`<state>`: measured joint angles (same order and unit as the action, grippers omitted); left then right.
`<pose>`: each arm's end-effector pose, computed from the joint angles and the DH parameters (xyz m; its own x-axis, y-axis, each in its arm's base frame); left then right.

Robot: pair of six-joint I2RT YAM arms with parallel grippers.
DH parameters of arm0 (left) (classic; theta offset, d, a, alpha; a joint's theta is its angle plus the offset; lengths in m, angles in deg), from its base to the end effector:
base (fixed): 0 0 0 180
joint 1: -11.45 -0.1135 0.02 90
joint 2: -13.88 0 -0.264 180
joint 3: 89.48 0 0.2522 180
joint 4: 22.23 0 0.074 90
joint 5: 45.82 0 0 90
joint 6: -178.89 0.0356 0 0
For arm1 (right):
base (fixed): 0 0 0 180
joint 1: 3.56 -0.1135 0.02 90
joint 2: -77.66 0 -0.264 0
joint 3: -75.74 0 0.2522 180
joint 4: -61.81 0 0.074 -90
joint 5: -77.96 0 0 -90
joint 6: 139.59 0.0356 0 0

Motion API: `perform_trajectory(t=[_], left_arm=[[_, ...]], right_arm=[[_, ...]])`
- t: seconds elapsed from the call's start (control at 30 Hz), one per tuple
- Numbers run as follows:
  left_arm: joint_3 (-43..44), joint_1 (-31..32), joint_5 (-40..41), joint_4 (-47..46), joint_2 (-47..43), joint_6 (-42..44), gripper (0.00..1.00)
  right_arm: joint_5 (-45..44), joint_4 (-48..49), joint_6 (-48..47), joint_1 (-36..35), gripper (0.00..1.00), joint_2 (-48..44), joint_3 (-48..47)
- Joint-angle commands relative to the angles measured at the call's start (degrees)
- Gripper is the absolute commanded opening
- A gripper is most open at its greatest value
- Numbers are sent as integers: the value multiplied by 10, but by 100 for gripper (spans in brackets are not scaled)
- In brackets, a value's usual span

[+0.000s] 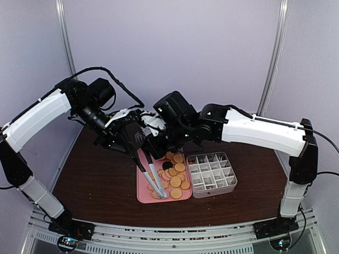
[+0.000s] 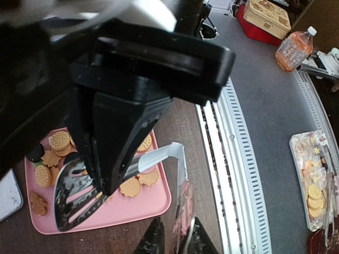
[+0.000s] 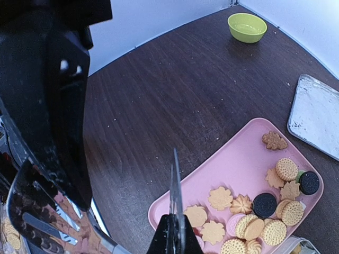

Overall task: Pack the cookies
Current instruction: Pass from the right arm to the left, then pass from the left arm to the right

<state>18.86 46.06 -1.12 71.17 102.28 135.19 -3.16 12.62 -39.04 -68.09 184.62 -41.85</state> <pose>0.2144 -0.1787 0.3685 -0.1358 0.7116 -0.6893 0.9615 -0.0731 -0.2649 0.1801 0.3908 0.3445 -0.4363 -0.4954 -0.7511 -0.8789 0.4136 0.2378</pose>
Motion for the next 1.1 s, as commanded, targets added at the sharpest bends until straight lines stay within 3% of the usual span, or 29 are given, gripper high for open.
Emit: perform_trajectory(t=[0.0,0.03,0.1,0.17,0.27,0.37,0.6,0.9,0.97,1.07], left_arm=[[-6,5,-18,2,-7,8,10],[-6,6,-17,1,-6,9,3],[-6,6,-17,0,-6,9,0],[-5,6,-18,0,-5,8,0],[-6,7,-17,-1,-6,7,0],[-6,7,-20,-10,-12,-1,0],[9,6,-59,-25,-24,-32,0],[20,6,-91,-64,-34,-86,0],[17,7,-94,-76,-40,-98,0],[7,6,-99,-90,-49,-109,0]], right_arm=[[14,-9,-7,-1,0,21,-43],[16,-10,-7,-2,0,25,-48],[20,-8,-6,-1,1,30,-56],[24,3,-2,-1,12,29,-52],[40,56,15,3,41,3,-3],[64,122,36,13,47,-33,69],[111,239,67,27,46,-96,216],[153,310,90,26,35,-122,279],[156,321,93,27,29,-131,296],[148,327,92,27,12,-148,316]])
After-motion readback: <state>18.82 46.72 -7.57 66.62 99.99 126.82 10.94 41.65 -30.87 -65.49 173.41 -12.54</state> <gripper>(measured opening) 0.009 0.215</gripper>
